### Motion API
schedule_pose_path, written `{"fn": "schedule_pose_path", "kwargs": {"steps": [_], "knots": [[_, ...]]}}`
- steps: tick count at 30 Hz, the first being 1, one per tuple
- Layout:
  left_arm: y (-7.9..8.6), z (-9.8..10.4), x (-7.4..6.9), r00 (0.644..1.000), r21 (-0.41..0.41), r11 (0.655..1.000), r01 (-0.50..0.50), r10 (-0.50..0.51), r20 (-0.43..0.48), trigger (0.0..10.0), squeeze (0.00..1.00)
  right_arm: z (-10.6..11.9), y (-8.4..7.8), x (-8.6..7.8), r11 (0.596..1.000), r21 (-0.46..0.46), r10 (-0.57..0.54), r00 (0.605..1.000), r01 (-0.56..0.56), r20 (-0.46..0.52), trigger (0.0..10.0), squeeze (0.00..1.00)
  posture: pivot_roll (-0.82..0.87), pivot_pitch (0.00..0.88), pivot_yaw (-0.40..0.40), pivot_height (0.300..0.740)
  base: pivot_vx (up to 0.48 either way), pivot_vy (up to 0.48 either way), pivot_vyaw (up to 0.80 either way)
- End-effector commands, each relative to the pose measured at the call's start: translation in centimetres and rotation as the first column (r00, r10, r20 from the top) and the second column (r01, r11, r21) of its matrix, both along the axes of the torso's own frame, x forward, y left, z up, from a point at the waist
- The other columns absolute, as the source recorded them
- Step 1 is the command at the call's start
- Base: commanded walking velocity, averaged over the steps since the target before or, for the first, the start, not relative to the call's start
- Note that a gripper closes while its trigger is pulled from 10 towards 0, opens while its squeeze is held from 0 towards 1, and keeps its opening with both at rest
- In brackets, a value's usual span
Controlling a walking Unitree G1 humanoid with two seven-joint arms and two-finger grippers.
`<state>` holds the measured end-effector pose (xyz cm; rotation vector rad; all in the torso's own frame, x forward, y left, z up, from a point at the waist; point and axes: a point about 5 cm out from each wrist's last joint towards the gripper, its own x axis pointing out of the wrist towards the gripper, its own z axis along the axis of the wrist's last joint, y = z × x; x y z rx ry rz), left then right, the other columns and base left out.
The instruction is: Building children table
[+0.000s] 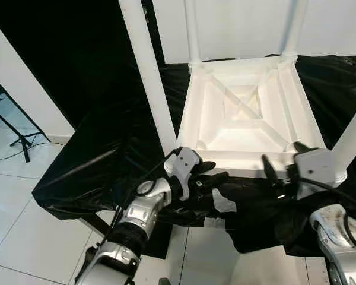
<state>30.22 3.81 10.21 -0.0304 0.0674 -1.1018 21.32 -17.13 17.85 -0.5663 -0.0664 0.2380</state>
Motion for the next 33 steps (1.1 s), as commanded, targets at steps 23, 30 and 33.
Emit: {"fn": "schedule_pose_path", "kwargs": {"steps": [23,30,33], "knots": [[5.2,0.3,-2.0,0.918,-0.24,0.911,-0.336,0.373,0.132,10.0,0.0,-3.7,-0.7,2.7,0.973,-0.156,0.128,0.963,-0.168,-0.238,10.0,0.0,0.04,0.0,0.072,0.74,0.0,0.0,0.0],[7.7,0.6,-2.6,0.845,-0.283,0.832,-0.477,0.523,0.112,10.0,0.0,-4.6,-1.0,2.5,0.954,-0.204,0.155,0.945,-0.218,-0.287,10.0,0.0,0.07,0.0,0.058,0.74,0.0,0.0,0.0],[9.4,0.4,-2.5,0.761,-0.28,0.752,-0.597,0.641,0.101,10.0,0.0,-4.3,-1.2,3.1,0.944,-0.233,0.164,0.944,-0.234,-0.285,10.0,0.0,0.08,0.0,0.048,0.74,0.0,0.0,0.0]]}}
